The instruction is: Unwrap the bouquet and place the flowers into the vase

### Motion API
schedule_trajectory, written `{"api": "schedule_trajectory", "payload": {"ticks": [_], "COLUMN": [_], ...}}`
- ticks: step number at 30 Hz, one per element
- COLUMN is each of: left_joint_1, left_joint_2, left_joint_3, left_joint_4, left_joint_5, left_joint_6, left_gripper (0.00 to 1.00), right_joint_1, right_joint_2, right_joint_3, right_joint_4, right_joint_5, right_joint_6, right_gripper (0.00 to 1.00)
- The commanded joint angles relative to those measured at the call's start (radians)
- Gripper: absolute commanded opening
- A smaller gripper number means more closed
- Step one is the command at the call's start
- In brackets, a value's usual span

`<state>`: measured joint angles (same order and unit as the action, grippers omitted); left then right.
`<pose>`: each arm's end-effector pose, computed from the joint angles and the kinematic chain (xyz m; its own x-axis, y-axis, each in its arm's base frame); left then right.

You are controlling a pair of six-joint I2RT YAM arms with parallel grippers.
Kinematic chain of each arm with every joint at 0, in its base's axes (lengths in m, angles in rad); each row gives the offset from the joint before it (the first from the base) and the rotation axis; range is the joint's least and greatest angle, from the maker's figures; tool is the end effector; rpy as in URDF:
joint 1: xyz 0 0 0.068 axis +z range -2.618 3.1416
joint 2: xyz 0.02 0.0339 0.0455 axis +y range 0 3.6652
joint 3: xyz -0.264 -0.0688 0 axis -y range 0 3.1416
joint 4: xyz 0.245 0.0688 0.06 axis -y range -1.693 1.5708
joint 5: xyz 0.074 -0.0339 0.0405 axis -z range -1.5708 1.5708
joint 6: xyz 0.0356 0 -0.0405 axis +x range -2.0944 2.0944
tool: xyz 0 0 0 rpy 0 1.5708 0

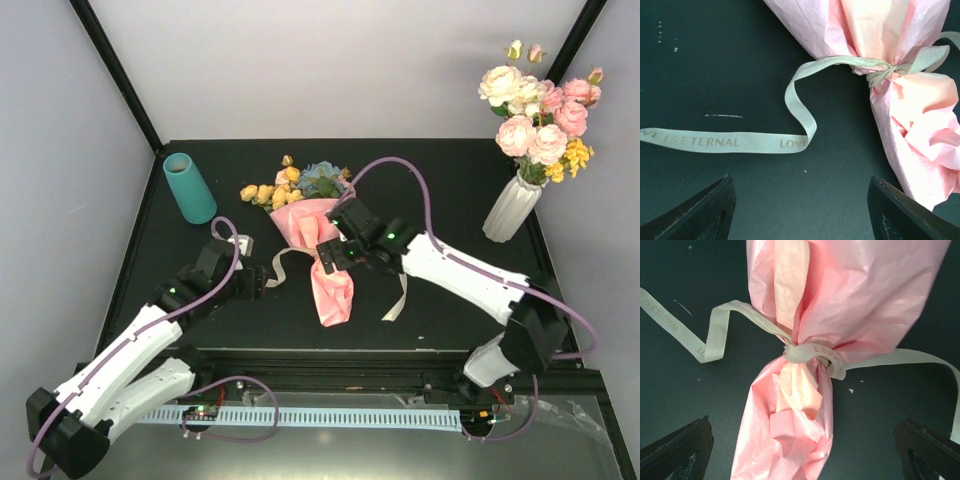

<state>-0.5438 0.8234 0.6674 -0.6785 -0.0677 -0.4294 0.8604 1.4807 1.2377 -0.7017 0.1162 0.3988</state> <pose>0.1428 -0.0835 0.2472 -0.7752 -0.0167 -0.6314 0.1700 0.9573 -0.2340 0.2070 0.2343 0.2871 -0.7622 -0.2946 -0.5765 -0.4479 0.8829 0.1410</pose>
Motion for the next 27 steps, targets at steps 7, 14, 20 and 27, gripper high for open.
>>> {"api": "schedule_trajectory", "payload": {"ticks": [7, 14, 20, 27], "left_joint_1": [0.018, 0.018, 0.018, 0.018], "left_joint_2": [-0.073, -0.074, -0.069, -0.052], "left_joint_3": [0.038, 0.028, 0.027, 0.029], "left_joint_4": [-0.077, -0.057, -0.053, -0.058], "left_joint_5": [-0.021, 0.001, 0.022, 0.041], "left_joint_6": [-0.046, -0.035, -0.025, -0.018], "left_gripper": [0.77, 0.77, 0.77, 0.77], "right_joint_1": [0.064, 0.084, 0.102, 0.102], "right_joint_2": [0.264, 0.380, 0.442, 0.444], "right_joint_3": [0.160, 0.186, 0.203, 0.148], "right_joint_4": [-0.106, -0.066, -0.145, -0.118], "right_joint_5": [0.047, -0.022, 0.058, 0.063], "right_joint_6": [0.128, 0.132, 0.187, 0.223], "right_gripper": [1.00, 1.00, 1.00, 1.00]}}
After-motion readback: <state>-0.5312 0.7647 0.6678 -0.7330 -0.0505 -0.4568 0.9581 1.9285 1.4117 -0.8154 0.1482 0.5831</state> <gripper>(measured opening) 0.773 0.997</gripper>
